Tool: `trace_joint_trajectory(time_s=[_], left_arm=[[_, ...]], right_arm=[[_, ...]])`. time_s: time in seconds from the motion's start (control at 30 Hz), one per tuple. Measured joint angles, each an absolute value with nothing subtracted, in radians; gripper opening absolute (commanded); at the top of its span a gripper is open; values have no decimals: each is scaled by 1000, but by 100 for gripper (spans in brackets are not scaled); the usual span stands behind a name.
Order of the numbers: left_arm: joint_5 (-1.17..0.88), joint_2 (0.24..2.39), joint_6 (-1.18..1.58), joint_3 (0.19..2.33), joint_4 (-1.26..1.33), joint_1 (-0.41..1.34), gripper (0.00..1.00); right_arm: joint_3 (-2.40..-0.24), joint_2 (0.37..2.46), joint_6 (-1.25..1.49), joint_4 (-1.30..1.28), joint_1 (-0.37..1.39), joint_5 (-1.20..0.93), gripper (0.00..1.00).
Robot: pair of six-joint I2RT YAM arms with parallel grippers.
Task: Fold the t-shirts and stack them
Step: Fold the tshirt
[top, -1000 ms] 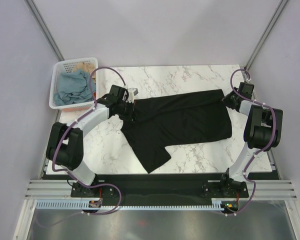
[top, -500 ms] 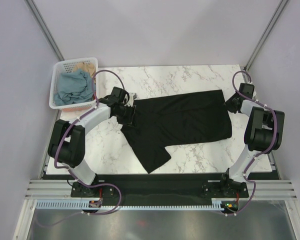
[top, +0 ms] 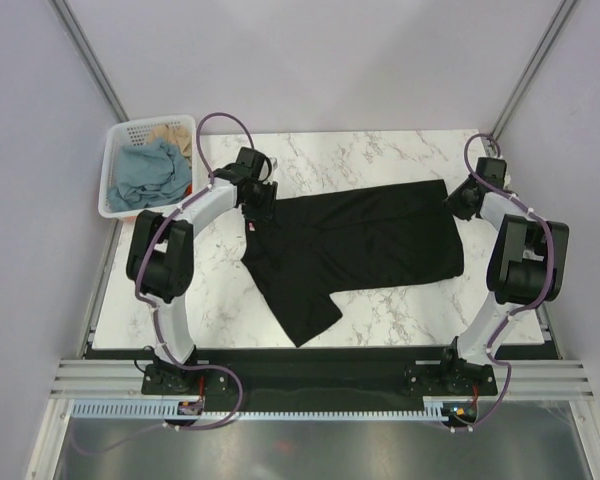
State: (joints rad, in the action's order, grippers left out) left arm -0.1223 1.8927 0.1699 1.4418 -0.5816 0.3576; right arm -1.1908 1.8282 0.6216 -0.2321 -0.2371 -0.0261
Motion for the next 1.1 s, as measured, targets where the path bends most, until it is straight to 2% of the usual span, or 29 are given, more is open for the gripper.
trace_joint_trajectory(time_s=[0.37, 0.77, 0.97, 1.1], left_arm=[[30, 2128, 185, 1601, -587, 312, 41], [58, 2325, 180, 1901, -596, 284, 45], [28, 2329, 166, 1921, -599, 284, 49], [-29, 2248, 167, 1880, -606, 282, 53]], right_arm=[[-1198, 1944, 651, -130, -220, -9, 33], [-1071, 1883, 742, 2, -217, 111, 31], [-1111, 1873, 751, -96, -218, 158, 36], [-1197, 1854, 753, -229, -220, 176, 47]])
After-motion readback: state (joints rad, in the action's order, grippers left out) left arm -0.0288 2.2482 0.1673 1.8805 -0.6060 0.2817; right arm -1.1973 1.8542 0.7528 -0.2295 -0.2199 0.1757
